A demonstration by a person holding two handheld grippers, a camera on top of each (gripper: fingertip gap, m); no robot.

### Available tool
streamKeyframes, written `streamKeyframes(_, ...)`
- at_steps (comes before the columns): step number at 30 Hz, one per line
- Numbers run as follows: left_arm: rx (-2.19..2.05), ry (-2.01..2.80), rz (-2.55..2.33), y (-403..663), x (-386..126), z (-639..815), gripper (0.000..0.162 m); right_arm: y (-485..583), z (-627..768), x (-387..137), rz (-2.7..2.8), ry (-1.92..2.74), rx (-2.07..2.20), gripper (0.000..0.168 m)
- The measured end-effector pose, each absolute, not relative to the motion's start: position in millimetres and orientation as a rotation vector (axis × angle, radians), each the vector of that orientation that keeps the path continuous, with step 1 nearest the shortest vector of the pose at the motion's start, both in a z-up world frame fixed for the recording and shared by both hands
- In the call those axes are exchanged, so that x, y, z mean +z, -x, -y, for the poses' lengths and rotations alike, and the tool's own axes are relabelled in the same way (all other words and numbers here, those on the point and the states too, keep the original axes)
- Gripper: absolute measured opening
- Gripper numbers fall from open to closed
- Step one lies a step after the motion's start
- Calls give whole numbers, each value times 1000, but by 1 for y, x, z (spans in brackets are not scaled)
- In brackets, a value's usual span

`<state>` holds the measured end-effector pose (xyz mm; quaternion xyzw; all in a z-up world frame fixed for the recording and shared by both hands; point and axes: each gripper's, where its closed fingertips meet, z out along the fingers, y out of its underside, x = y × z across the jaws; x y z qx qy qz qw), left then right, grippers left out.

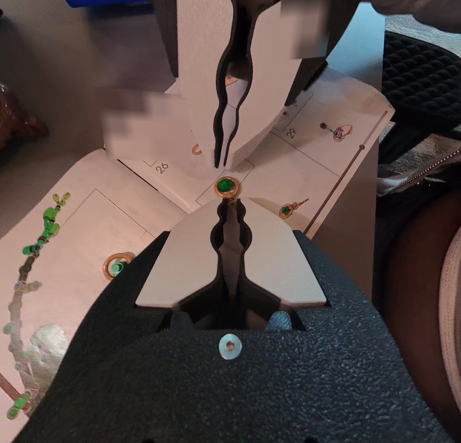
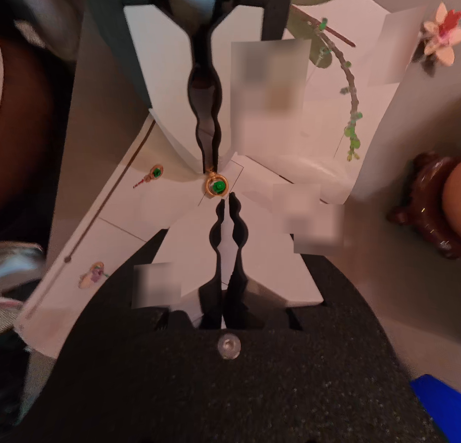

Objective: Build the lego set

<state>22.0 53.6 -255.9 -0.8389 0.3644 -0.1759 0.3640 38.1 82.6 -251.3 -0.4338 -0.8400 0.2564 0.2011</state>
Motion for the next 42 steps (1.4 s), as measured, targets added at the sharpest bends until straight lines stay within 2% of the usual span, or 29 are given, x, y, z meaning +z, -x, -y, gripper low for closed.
streamKeyframes(6, -418, 2172, -894, -24, -257, -53, 7, -29, -86, -250, 2503, 843, 568, 3)
streamKeyframes(23, -387, 2145, -970, -28, -258, -60, 7, -59, -67, -263, 2382, 1189, 693, 3)
streamKeyframes(30, -372, 2125, -1112, -24, -258, -63, 7, -56, -87, -259, 2256, 1272, 627, 3)
streamKeyframes(42, -385, 1984, -1395, -25, -259, -75, 7, -56, -76, -260, 2224, 1331, 773, 3)
